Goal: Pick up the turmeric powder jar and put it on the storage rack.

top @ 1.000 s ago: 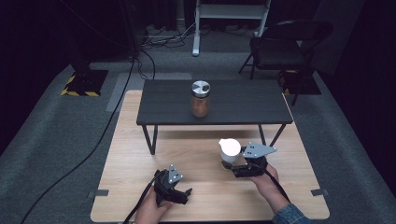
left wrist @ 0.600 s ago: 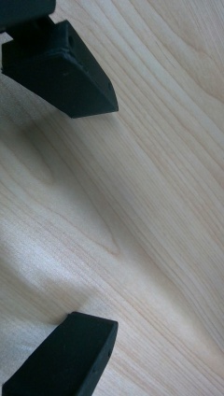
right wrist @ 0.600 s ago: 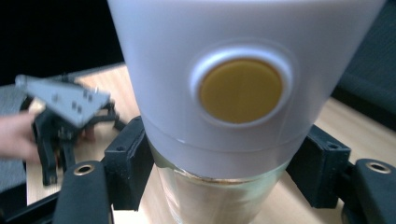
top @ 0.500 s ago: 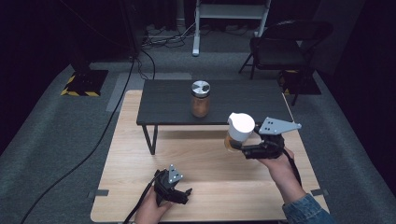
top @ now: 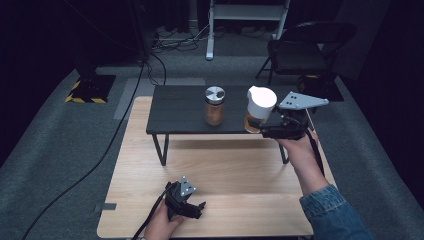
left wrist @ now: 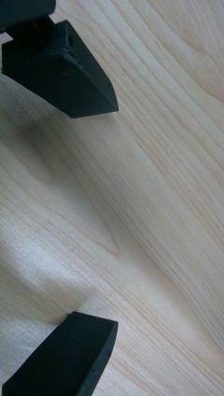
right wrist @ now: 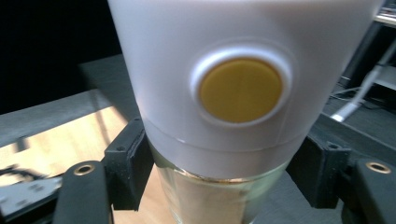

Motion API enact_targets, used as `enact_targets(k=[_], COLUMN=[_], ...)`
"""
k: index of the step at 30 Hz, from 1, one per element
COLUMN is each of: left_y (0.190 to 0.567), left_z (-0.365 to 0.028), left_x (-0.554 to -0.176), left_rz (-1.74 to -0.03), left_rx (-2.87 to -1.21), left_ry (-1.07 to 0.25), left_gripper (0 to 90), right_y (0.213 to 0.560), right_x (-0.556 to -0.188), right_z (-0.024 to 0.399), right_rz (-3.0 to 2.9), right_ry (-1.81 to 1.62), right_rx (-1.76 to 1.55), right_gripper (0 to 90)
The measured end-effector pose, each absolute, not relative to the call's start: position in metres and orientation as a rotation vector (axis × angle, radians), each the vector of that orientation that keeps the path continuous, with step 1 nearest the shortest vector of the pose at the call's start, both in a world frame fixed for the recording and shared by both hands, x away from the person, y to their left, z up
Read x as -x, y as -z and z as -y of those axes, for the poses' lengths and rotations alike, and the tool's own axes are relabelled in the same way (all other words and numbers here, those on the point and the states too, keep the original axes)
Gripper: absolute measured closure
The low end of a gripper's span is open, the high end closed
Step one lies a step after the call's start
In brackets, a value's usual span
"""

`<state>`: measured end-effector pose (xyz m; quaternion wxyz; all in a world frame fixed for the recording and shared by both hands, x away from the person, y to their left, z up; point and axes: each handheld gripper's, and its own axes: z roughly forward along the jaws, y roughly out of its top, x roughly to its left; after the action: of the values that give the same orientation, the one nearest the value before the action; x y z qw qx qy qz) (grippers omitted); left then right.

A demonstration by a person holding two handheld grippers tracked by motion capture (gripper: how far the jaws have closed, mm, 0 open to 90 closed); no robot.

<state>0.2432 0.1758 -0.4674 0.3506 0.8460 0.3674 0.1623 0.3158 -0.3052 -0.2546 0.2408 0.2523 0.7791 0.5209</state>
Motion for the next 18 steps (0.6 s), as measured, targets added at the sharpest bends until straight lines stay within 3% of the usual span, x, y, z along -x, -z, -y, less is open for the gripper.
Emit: enact_targets(k=[10,18], left_y=[0.467,0.467], left_z=[-0.176,-0.176], left_x=[-0.244,-0.244], left_rz=[-0.939,-0.938], left_rx=[-2.196,-2.198], left_ry=[-0.419,-0.417], left_gripper=[0.1,0.1], right_y=[0.267,0.271], right_x=[-0.342,-0.349], right_z=[0.274,0.280], right_rz=[-2.086,-2.090], right_ry=[-1.326,-1.375], right_rx=[-0.866,-0.884], right_gripper=[30.1,29.1])
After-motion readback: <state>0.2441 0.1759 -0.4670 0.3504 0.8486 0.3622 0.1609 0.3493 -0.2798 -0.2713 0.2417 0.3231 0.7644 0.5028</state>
